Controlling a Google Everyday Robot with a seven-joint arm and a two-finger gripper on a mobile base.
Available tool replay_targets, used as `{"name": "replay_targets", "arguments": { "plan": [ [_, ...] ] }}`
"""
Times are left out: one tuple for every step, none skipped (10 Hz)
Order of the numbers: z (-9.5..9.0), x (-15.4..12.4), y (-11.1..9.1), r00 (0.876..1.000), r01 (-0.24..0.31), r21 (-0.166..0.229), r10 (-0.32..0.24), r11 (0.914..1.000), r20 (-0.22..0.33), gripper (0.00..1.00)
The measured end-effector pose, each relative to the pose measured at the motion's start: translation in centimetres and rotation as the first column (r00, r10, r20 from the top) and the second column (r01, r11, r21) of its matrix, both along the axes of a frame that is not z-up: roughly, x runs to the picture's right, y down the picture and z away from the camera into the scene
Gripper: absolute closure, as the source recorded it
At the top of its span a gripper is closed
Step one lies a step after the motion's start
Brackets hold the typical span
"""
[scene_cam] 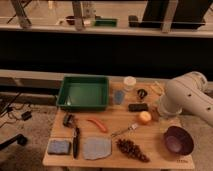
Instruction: Place grapes in red bowl
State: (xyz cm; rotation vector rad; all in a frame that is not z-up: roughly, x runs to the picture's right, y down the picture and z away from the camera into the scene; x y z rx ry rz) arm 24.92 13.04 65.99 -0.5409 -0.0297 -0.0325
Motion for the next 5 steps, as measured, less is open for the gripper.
{"name": "replay_targets", "arguments": {
  "plan": [
    [-1.3,-2.5,1.1,0.999,0.010,-0.016,-0.010,0.9998,0.034,0.20],
    [-2.0,-4.4,1.8,0.998,0.013,-0.033,-0.012,0.9994,0.056,0.20],
    [-3.2,-6.4,3.1,0.997,0.014,-0.075,-0.008,0.9970,0.079,0.20],
    [-4.2,-7.7,4.3,0.995,0.005,-0.121,0.006,0.9926,0.095,0.20],
    [-4.8,-9.1,5.3,0.993,-0.006,-0.174,0.026,0.9848,0.114,0.20]
  ]
}}
